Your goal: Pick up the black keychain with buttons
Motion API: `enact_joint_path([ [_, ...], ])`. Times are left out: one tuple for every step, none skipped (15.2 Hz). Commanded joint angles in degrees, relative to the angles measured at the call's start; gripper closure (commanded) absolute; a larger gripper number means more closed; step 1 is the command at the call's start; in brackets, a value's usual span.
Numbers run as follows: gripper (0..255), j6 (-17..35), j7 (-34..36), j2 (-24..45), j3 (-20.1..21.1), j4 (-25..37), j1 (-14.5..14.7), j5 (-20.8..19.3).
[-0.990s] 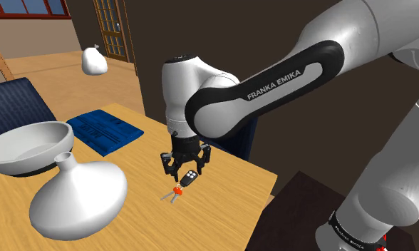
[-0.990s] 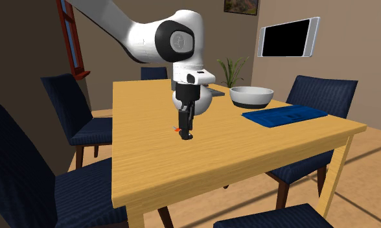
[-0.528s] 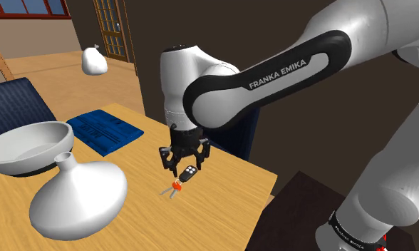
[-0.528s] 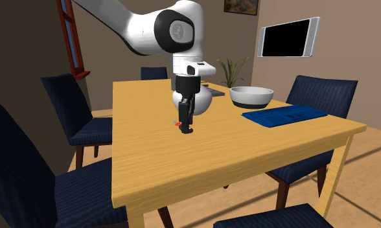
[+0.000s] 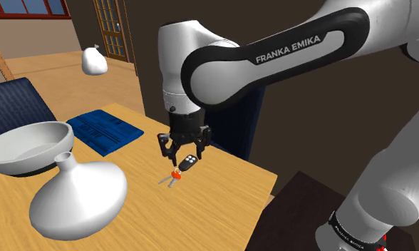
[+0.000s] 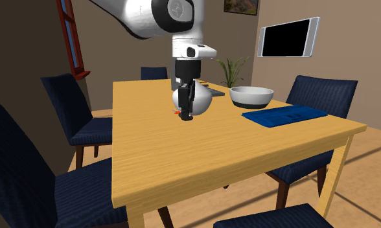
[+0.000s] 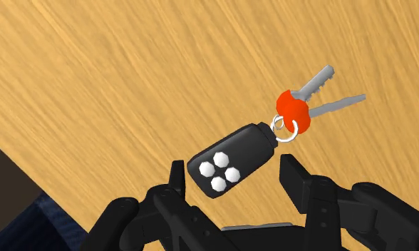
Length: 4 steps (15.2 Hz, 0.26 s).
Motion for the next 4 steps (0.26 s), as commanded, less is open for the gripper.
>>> enact_joint_path([
  [255, -1.5, -0.2, -0.4, -0.1, 1.1, 0.0, 0.2],
  [255, -2.3, -0.2, -0.6, -0.2, 1.7, -0.1, 0.3],
  [255, -2.4, -0.2, -0.6, -0.2, 1.8, -0.1, 0.3],
  [255, -2.4, -0.2, -0.6, -0.2, 1.8, -0.1, 0.3],
])
